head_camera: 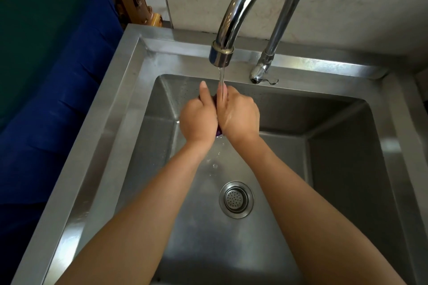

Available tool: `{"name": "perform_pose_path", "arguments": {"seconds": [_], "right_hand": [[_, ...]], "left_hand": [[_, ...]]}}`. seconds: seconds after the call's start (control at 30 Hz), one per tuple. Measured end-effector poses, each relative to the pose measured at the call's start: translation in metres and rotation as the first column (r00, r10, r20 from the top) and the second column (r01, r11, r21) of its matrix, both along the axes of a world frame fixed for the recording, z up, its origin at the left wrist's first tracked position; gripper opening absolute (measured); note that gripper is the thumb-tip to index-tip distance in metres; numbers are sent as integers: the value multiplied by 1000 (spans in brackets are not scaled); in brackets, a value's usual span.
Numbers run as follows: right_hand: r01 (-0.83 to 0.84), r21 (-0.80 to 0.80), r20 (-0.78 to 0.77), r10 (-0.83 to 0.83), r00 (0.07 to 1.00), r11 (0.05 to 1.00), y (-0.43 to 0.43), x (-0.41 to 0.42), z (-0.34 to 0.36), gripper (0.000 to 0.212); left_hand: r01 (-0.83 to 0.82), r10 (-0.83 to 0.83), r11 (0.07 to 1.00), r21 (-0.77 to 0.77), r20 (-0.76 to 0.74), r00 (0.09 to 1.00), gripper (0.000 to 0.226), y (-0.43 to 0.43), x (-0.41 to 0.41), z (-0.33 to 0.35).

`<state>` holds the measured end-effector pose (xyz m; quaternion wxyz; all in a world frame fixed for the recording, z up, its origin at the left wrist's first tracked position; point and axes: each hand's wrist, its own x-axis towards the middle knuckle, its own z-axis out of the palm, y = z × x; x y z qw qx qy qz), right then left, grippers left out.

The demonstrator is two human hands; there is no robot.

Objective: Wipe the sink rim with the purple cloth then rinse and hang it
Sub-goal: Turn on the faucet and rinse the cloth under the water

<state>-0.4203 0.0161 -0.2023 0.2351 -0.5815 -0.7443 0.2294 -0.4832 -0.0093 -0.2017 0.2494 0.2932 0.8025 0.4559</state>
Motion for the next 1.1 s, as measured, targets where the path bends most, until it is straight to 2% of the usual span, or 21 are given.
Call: {"name": "perform_pose_path", "arguments": {"seconds": [0.13,0.23,0.33,0.4,0.47,0.5,0.57,0.63,0.77,0.83,0.9,1.0,1.1], "right_hand": [[18,-209,-113,-43,993,978,9,-3,-2,48],[9,-356,-227,-96,969,935,13,-1,-3,51],[-6,-443,-330,-157,931,896,12,1,-2,52],[-42,-579,-387,-229,893,815,12,6,-4,52],[-91,-746,-413,-350,841,660,15,14,-5,55],[-119,-781,-434,-396,809,613,15,18,-7,53],[-159,-759,-493,-396,775,632,17,25,-12,40],[-213,-709,-551,-340,762,672,17,33,-14,30],[-371,-663,-625,-207,753,651,13,50,-11,27],[-456,-627,-657,-115,745,632,9,56,-10,22],[-520,-583,-653,21,757,624,7,63,-11,29],[-487,-529,-565,141,813,695,7,66,-7,31],[-344,-488,-449,107,887,802,10,64,-11,27]], "left_hand": [[49,-47,999,5,-198,979,62,1,-1,1],[102,-85,994,49,-264,961,61,-1,-5,-2],[220,-192,974,59,-305,933,52,-3,-13,-4],[287,-272,957,46,-207,940,44,-7,-18,-7],[270,-272,961,51,43,961,37,-12,-23,-12],[238,-245,969,59,187,951,31,-15,-25,-14],[199,-214,977,78,386,897,17,-20,-28,-16],[198,-210,977,73,424,881,14,-23,-29,-18],[207,-212,977,46,264,941,26,-23,-30,-24],[186,-197,980,72,213,957,34,-23,-33,-24],[160,-182,980,122,196,964,33,-22,-37,-22],[180,-212,967,183,178,961,29,-22,-41,-12],[260,-286,950,176,149,947,36,-24,-40,-5]]}}
